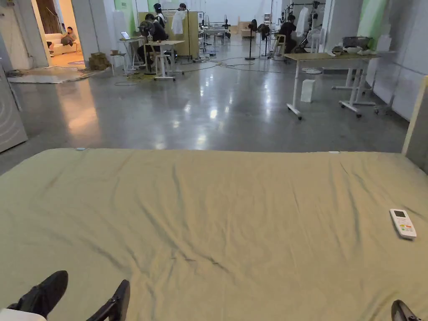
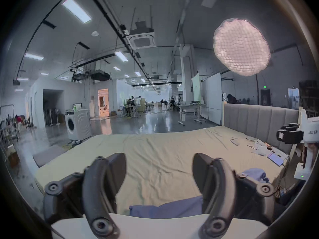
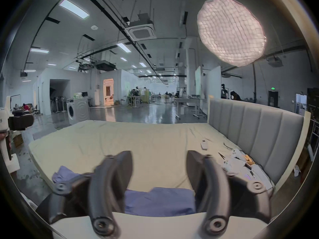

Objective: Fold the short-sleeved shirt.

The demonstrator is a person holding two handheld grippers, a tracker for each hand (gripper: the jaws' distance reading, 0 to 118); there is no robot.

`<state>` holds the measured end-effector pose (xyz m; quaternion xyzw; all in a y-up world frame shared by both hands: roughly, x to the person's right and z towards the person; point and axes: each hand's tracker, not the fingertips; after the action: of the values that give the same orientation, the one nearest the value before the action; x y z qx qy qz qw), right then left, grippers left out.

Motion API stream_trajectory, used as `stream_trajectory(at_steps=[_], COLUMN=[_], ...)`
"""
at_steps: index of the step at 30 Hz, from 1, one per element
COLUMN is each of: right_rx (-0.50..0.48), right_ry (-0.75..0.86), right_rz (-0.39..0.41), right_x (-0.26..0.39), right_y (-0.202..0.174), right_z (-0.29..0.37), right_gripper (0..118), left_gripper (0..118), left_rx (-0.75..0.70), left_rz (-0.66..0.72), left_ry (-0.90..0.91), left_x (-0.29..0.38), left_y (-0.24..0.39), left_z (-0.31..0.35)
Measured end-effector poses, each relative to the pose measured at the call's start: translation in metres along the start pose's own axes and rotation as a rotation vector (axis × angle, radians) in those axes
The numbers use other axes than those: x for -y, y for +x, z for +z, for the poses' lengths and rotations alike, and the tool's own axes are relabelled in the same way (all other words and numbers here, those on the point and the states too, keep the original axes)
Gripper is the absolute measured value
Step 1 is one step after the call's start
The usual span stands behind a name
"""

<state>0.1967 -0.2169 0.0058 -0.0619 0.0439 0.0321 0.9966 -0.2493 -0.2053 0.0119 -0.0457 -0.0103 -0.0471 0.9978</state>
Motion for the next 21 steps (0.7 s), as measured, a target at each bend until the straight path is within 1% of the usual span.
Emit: stream_trajectory(at_steps=[1,2,3,4,5,6,8,10,11,14,15,17,20,21], right_rx=[-0.013,-0.027,-0.039,-0.051,-0.061,-0.067,-0.087,-0.121,-0.114,-0.106,-0.103,-0.106,-0.100,-0.095], right_ry=[0.018,0.027,-0.005,-0.016,-0.017,-0.022,-0.012,-0.045,-0.034,-0.031,-0.040,-0.045,-0.065,-0.074], right_rz=[0.018,0.047,0.038,0.054,0.071,0.078,0.083,0.049,0.061,0.074,0.060,0.031,0.004,0.000], right_x=[0.000,0.000,0.003,0.004,0.006,0.009,0.010,0.013,0.013,0.010,0.011,0.009,0.012,0.014], right_y=[-0.006,-0.013,-0.018,-0.025,-0.030,-0.034,-0.039,-0.040,-0.040,-0.042,-0.039,-0.038,-0.033,-0.031], right_z=[0.000,-0.002,-0.004,-0.005,-0.005,-0.005,-0.001,-0.002,-0.001,-0.002,-0.003,-0.003,-0.003,-0.003], right_gripper=[27,18,13,7,1,1,0,0,0,0,0,0,0,0], left_gripper=[51,33,17,10,6,6,0,0,0,0,0,0,0,0], left_rx=[0.027,0.080,0.130,0.153,0.155,0.148,0.154,0.150,0.155,0.153,0.149,0.145,0.183,0.181], left_rz=[-0.007,-0.002,0.014,0.032,0.037,0.032,0.014,0.012,0.017,0.042,0.048,0.070,0.280,0.339], left_ry=[-0.006,-0.024,-0.040,-0.046,-0.042,-0.045,-0.056,-0.059,-0.061,-0.066,-0.070,-0.077,-0.111,-0.126], left_x=[0.000,0.001,-0.008,-0.006,-0.003,-0.001,0.000,0.002,-0.002,0.001,-0.003,0.001,0.012,0.015], left_y=[0.001,0.004,0.036,0.036,0.033,0.030,0.039,0.032,0.038,0.021,0.027,0.013,-0.022,-0.010], left_z=[0.000,-0.001,0.006,0.005,0.005,0.006,0.012,0.014,0.016,0.015,0.016,0.014,0.007,0.006])
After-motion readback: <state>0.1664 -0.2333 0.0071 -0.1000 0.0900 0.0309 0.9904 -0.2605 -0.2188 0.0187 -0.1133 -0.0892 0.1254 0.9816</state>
